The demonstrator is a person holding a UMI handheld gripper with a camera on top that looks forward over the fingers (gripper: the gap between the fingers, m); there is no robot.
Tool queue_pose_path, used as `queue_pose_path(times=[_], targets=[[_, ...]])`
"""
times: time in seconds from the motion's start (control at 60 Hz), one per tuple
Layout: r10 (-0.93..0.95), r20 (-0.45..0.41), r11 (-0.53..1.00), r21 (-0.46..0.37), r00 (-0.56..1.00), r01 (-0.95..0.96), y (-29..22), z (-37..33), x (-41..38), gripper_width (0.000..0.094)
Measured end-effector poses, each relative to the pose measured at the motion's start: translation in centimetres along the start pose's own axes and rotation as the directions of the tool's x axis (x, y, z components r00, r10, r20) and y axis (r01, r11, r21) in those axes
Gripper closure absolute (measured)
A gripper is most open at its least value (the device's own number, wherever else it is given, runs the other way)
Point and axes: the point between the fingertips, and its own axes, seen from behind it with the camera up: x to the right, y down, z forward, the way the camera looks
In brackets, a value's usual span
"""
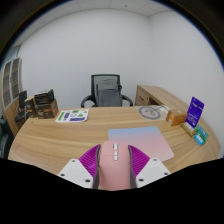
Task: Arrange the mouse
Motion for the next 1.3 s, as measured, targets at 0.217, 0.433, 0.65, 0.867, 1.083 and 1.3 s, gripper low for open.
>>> queue_pose_path(times=[0.217, 0.433, 0.65, 0.867, 1.083, 1.3], targets=[[-0.034, 0.038, 0.999, -0.028, 0.999, 0.035, -2.7, 9.2, 8.0, 0.0522], [0.003, 0.076, 0.992, -0.124, 0.997, 0.006, 0.6, 15.1, 10.3, 0.0522], [-0.053, 0.108, 0.988, -0.140, 0.993, 0.068, 1.6, 16.4, 10.5, 0.0476], [-0.061, 0.127, 0.973, -0.215, 0.990, 0.087, 2.7, 15.8, 10.5, 0.0138], [-0.066, 0.102, 0.985, -0.153, 0.993, 0.081, 1.0, 9.9, 10.5, 0.0098], [-0.070, 0.083, 0.992, -0.096, 0.994, 0.078, 1.5, -1.8, 8.1, 0.0101]])
